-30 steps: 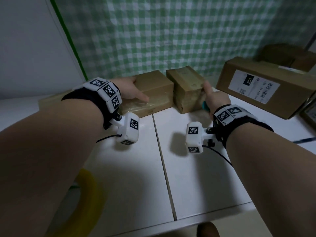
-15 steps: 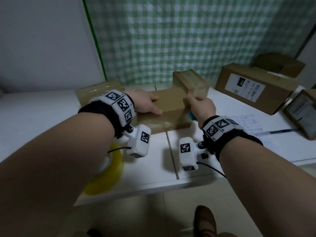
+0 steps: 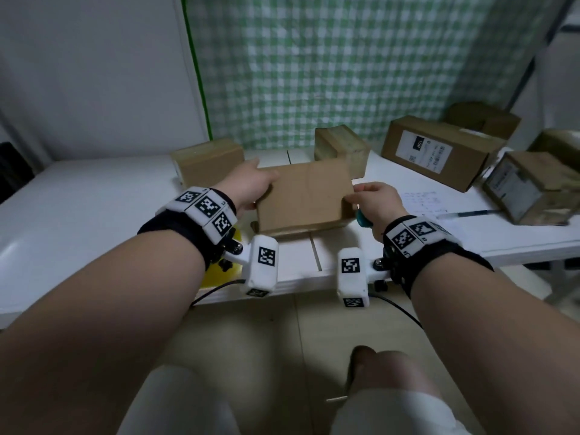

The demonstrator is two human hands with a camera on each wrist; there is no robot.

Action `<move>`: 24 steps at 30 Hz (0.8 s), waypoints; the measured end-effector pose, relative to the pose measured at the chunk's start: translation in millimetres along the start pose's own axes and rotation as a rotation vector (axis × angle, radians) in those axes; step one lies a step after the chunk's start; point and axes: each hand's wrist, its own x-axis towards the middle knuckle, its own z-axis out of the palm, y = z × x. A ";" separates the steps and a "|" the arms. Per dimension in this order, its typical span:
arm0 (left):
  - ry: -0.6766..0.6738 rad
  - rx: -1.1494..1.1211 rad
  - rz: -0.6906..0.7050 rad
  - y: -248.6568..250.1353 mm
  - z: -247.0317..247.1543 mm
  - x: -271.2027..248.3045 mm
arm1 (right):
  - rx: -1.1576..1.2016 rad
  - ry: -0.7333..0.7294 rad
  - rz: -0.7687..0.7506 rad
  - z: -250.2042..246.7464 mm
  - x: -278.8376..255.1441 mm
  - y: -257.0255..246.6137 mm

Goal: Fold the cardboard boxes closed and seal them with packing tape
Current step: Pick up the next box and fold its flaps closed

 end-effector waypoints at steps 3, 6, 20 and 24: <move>0.017 -0.116 0.010 -2.5 -3.2 -15.9 | 0.007 0.019 0.024 -3.7 -12.7 0.7; 0.041 -0.149 0.035 -7.2 -7.2 -27.2 | -0.030 0.005 0.043 -6.6 -22.0 0.7; -0.039 -0.101 -0.113 -31.5 -3.3 -41.5 | -0.073 -0.053 0.095 -6.3 -43.3 8.0; -0.033 -0.091 -0.106 -32.5 -1.1 -41.8 | -0.027 -0.071 0.093 -6.7 -48.2 5.9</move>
